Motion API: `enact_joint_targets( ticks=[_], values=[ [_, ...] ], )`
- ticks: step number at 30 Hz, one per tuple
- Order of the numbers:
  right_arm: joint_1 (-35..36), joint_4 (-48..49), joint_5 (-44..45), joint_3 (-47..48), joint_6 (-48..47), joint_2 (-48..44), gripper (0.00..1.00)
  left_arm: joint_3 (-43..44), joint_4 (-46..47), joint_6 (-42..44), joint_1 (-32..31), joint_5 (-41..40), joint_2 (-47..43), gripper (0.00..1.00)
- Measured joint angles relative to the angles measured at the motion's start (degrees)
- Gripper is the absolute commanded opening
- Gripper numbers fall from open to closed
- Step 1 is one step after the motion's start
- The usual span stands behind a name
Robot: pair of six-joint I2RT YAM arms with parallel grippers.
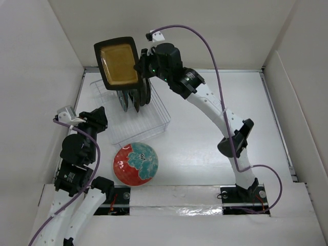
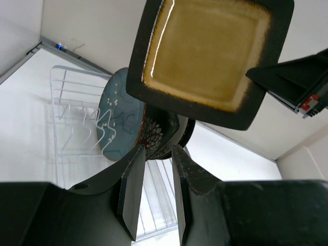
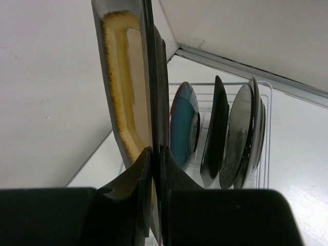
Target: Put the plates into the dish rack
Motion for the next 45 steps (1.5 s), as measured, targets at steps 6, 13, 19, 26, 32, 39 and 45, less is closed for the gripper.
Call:
enact_joint_targets(
  ticks=[6,13,19,26,32,39,45],
  values=[
    [1.0,0.1,2.8,2.1,-0.1,5.4,0.0,0.0,-1.0,-0.1,0.0,-0.6,1.4,0.25],
    [7.2,4.2,15.1,-0.9,-4.0,7.7,0.0,0.0,-1.0,-0.4,0.0,-1.3,0.5,0.25],
    [12.7,15.3,23.0,-0.8,-7.1,12.3,0.0,0.0,-1.0,-0.6,0.0,-2.2,0.0,0.25],
    [14.1,28.4,31.8,0.9,-11.2,21.0,0.0,0.0,-0.9,-1.2,0.0,-2.7,-1.2,0.24],
    [13.0,36.0,38.2,3.0,-13.8,28.2,0.0,0.0,-0.7,-1.5,0.0,-3.3,-2.3,0.24],
    [13.5,43.5,41.3,3.5,-15.8,30.2,0.0,0.0,-0.4,-1.5,0.0,-2.9,-2.1,0.24],
    [13.6,48.0,43.0,3.4,-15.3,31.2,0.0,0.0,-0.4,-1.5,0.0,-2.3,-1.9,0.24]
  ],
)
